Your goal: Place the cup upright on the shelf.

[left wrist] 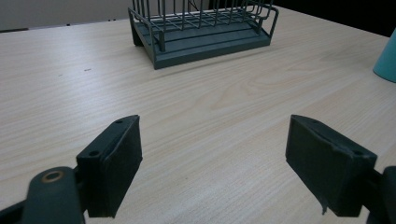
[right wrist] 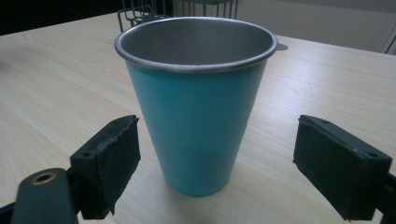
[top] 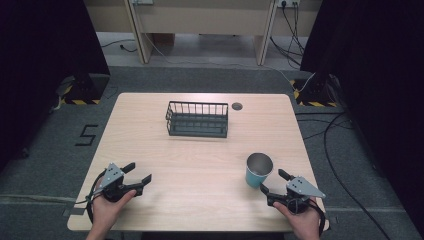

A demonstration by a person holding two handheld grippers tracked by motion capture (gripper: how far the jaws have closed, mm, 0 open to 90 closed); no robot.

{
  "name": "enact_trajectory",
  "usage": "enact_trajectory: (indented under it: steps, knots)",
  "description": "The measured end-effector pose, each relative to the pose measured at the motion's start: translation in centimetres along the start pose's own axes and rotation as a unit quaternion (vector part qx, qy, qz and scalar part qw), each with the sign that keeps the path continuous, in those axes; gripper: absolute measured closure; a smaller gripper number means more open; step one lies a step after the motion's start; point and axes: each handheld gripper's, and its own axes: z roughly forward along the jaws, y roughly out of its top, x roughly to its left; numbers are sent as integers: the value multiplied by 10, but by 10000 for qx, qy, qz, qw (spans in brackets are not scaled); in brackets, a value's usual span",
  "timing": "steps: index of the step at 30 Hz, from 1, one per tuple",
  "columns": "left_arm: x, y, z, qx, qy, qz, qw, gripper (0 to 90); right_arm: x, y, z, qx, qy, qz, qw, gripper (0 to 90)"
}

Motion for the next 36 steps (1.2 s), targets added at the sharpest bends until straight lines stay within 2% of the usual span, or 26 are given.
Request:
enact_trajectory:
  steps: [16,29,36]
  knots:
    - [0,0,0,0,-1,19,10000,181,2,8,19,44,125,-93,9999,151]
    - [0,1,0,-13,-6,25,10000,183,5,9,41,170,198,-211,9994,142]
    - [0,1,1,-17,-11,26,10000,183,5,8,42,136,185,-190,9996,175]
